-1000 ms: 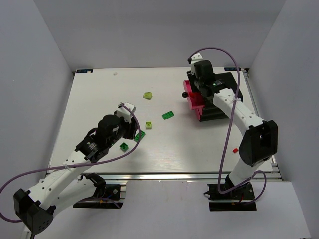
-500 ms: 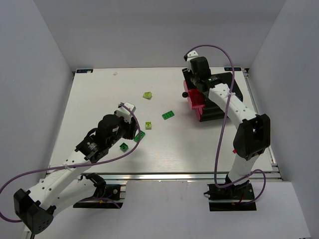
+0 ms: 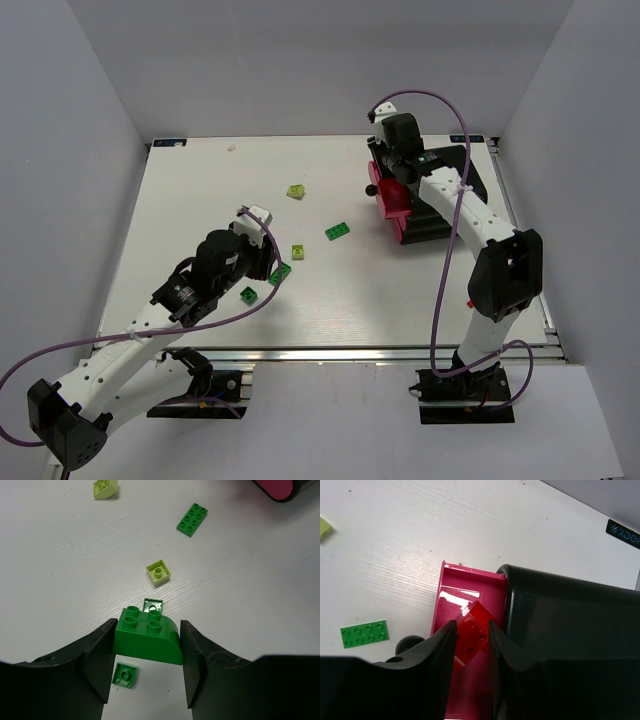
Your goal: Sort the legos into containers by color
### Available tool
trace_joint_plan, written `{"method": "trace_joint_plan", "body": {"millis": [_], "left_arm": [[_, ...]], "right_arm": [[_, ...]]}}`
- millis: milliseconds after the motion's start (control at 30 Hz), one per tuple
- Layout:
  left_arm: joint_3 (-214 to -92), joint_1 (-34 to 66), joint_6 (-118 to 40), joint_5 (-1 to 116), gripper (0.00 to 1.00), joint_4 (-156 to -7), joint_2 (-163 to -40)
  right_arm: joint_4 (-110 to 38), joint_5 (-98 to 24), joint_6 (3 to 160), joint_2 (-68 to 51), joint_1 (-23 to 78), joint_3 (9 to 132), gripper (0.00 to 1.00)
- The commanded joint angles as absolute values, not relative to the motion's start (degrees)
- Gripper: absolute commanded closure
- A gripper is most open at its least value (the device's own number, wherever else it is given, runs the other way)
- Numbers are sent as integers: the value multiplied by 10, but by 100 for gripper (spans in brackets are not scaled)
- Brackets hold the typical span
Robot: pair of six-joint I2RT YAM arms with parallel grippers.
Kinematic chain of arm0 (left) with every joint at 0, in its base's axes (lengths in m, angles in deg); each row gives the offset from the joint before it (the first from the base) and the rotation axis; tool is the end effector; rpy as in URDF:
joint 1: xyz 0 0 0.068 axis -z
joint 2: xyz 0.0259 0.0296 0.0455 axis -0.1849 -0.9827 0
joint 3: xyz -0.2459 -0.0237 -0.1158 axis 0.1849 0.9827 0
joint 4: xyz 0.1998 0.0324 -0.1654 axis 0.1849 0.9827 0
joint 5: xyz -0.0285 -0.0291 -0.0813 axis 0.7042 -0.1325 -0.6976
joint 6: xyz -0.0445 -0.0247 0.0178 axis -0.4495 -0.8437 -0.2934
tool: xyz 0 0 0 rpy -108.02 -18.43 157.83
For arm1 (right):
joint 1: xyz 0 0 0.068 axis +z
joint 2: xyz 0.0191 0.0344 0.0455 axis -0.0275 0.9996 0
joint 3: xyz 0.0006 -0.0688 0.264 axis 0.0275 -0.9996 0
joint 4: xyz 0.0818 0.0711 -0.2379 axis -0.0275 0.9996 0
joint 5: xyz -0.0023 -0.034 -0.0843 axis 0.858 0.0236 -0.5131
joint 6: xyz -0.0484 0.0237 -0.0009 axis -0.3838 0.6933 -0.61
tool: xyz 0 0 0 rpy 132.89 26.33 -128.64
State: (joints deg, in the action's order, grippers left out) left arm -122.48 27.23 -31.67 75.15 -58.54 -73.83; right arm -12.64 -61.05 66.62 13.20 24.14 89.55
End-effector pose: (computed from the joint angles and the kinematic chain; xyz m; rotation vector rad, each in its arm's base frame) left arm 0.1534 -0.1120 0.2931 0.4964 1.9876 -0.2932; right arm 0.3844 0.1740 0.3389 -0.4441 2.0570 -0.1156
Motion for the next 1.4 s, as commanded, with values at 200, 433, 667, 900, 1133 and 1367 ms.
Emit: {"method": "trace_joint_plan", "body": {"millis": [200, 433, 667, 900, 1133, 1367], "left_arm": [[-1222, 270, -322, 756, 82, -591, -724], [-1222, 270, -320, 754, 82, -591, -724], [-1222, 270, -321, 753, 82, -590, -722], [-1222, 270, -319, 751, 82, -592, -722], [-1221, 270, -319, 751, 82, -591, -719], [-1221, 270, -319, 750, 82, -592, -722]], "right_arm": [[-136, -601, 653, 113, 240, 887, 78], [-110, -610, 638, 124, 239, 877, 83], [-102, -616, 639, 125, 237, 876, 79], [-71, -574, 666, 126, 235, 892, 63], [-56, -548, 689, 129, 233, 906, 63], [-53, -513, 697, 115, 235, 923, 63]]}}
